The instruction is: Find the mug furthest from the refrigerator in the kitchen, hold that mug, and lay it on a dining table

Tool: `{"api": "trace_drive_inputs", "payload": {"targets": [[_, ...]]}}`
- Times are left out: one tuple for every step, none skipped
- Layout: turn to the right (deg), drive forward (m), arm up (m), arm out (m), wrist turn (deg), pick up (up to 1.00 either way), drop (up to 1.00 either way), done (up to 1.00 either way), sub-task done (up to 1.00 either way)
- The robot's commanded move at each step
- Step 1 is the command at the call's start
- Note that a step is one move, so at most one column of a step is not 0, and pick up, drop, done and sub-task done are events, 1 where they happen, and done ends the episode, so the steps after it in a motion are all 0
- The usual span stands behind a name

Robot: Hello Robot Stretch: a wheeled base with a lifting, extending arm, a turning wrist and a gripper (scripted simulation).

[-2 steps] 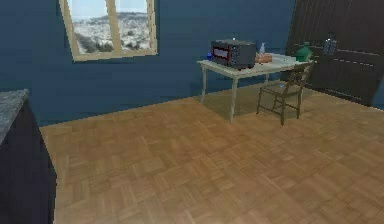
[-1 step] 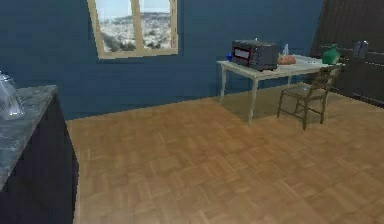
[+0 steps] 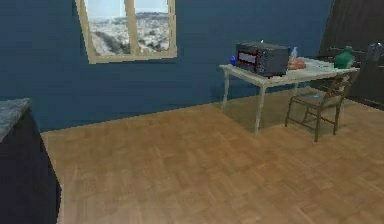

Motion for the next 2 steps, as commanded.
{"api": "trace_drive_inputs", "payload": {"targets": [[36.0, 0.0, 0.0, 0.0, 0.0, 0.0, 0.0, 0.0, 0.0], [0.0, 1.0, 0.0, 0.0, 0.0, 0.0, 0.0, 0.0, 0.0]]}}
